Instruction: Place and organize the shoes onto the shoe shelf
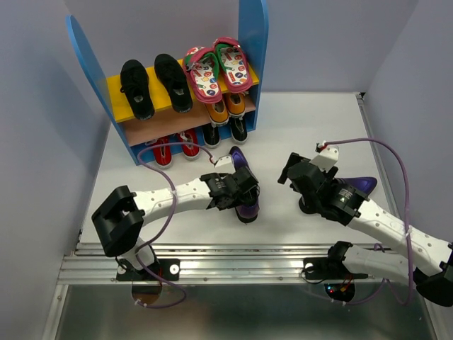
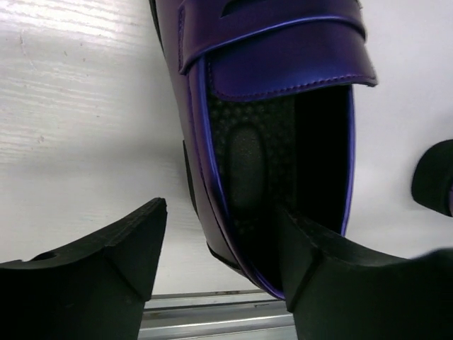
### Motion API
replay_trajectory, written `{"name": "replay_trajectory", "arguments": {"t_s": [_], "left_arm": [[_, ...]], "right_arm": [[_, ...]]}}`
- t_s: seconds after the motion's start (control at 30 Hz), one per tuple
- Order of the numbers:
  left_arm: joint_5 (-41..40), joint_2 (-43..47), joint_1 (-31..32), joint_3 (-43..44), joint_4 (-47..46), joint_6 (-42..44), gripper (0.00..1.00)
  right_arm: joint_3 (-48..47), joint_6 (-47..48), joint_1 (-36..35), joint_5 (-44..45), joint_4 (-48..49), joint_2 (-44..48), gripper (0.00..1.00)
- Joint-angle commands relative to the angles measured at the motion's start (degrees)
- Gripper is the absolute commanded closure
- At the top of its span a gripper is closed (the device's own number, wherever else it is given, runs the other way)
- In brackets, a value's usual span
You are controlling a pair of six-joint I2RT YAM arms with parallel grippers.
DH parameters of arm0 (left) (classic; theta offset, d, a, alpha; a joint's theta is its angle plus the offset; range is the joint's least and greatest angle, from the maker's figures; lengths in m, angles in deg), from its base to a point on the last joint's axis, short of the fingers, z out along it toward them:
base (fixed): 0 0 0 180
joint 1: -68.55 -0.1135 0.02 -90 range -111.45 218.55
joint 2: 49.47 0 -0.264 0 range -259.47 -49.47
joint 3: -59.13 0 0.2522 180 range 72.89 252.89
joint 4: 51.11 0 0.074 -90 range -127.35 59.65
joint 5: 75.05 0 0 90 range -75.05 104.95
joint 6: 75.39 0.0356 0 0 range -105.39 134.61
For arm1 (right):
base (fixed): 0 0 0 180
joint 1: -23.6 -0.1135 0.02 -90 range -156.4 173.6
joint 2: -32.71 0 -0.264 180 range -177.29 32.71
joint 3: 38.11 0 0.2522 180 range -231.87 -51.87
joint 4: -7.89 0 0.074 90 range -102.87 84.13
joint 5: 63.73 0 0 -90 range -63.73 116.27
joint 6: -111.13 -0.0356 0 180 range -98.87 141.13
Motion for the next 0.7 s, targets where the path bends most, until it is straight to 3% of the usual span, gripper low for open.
{"name": "replay_trajectory", "arguments": {"t_s": [0.0, 0.1, 0.3, 0.4, 0.67], "left_arm": [[-0.3, -2.5, 0.3, 3.7, 6.7, -1.8, 0.34], [0.7, -3.5, 1.0, 4.4, 8.7, -1.5, 0.36], [1.2, -3.3, 1.9, 4.7, 9.1, -1.2, 0.63], [-0.2, -2.1, 1.9, 5.2, 11.1, -1.7, 1.00], [-7.0, 6.9, 2.0, 7.2, 23.3, -4.0, 1.00]], "right_arm": [[0.7, -2.2, -0.3, 2.7, -0.3, 0.9, 0.00], [0.6, -2.3, -0.3, 2.7, -0.2, 0.3, 0.00], [0.6, -2.9, -0.3, 3.3, -0.2, -0.5, 0.00], [0.6, -3.0, -0.3, 3.4, -0.2, -0.5, 0.00], [0.5, -3.4, -0.3, 3.4, -0.2, -1.2, 0.00]]}}
